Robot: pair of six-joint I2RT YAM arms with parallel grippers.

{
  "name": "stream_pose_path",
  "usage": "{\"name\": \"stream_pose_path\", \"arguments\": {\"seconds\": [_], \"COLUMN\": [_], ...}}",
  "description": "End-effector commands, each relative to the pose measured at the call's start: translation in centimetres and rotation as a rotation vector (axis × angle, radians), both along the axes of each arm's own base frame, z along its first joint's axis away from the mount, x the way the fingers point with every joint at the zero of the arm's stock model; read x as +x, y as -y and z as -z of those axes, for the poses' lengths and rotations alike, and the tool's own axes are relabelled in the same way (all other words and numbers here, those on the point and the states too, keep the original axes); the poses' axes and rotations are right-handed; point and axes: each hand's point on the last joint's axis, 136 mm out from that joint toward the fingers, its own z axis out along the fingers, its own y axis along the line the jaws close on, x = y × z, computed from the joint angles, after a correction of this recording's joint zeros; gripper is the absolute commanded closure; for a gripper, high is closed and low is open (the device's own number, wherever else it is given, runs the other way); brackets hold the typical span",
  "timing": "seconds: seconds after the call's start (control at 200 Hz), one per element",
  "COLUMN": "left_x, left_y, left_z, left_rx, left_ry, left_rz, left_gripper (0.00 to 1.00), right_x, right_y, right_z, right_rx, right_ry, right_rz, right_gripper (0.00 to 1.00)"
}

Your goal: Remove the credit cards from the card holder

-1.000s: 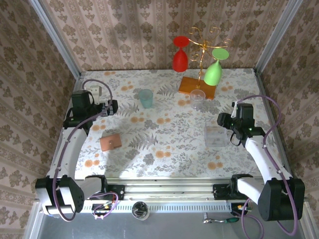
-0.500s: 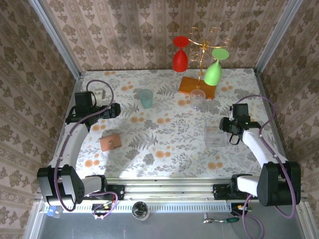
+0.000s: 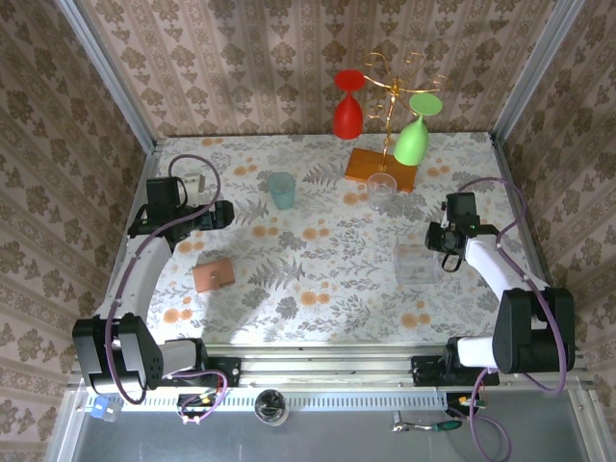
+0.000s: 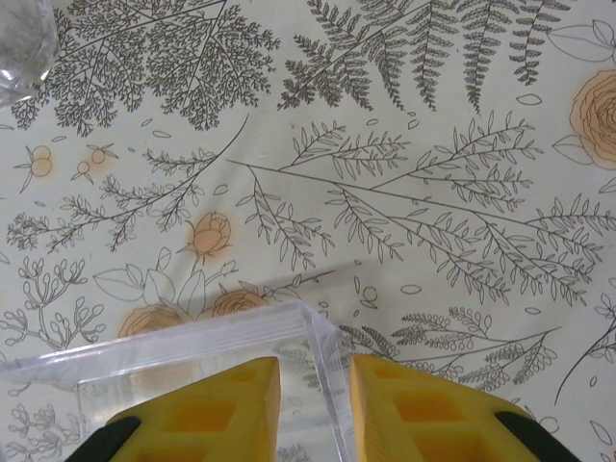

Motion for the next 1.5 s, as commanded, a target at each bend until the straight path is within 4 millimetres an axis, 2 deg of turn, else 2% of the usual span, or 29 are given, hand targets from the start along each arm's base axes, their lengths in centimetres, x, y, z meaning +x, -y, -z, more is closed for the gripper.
{"name": "stream_pose_path", "arguments": {"seconds": [0.0,0.085,0.115,0.61,0.81,0.925,1.235,1.36,1.495], "left_x": [0.1,0.0,0.1,0.0,0.0,-0.1,-0.1,-0.1,-0.1], "left_y": [-0.1,-0.1,-0.1,0.0,0.0,-0.1,0.1,0.1,0.1], "left_z": [-1.0,-1.0,-1.0,-1.2,-1.3,-1.3,-1.3,-1.3,-1.5], "left_rx": [-0.013,-0.013,-0.013,-0.014,-0.015,-0.013,-0.014,-0.016,-0.016], "left_ry": [0.016,0.015,0.017,0.024,0.027,0.030,0.036,0.033,0.045], "left_rz": [-0.013,-0.011,-0.012,-0.010,-0.009,-0.010,-0.005,-0.005,-0.005], "left_gripper": [0.00,0.00,0.00,0.00,0.00,0.00,0.00,0.00,0.00], "right_x": [0.7,1.0,0.9,0.4,0.4,0.4,0.4,0.7,1.7], "right_y": [0.2,0.1,0.1,0.1,0.1,0.0,-0.2,-1.0,-3.3], "right_z": [-0.1,-0.4,0.4,1.4,1.1,0.8,0.1,-0.5,-2.0], "right_rx": [-0.002,0.003,0.002,0.005,0.007,0.009,0.033,0.054,0.054], "right_ry": [-0.013,-0.011,-0.041,-0.075,-0.068,-0.061,-0.055,-0.048,-0.019], "right_rz": [-0.006,-0.012,-0.013,-0.012,-0.012,-0.014,0.008,0.015,-0.013], "right_gripper": [0.77,0.79,0.79,0.85,0.86,0.91,0.96,0.98,0.99]}}
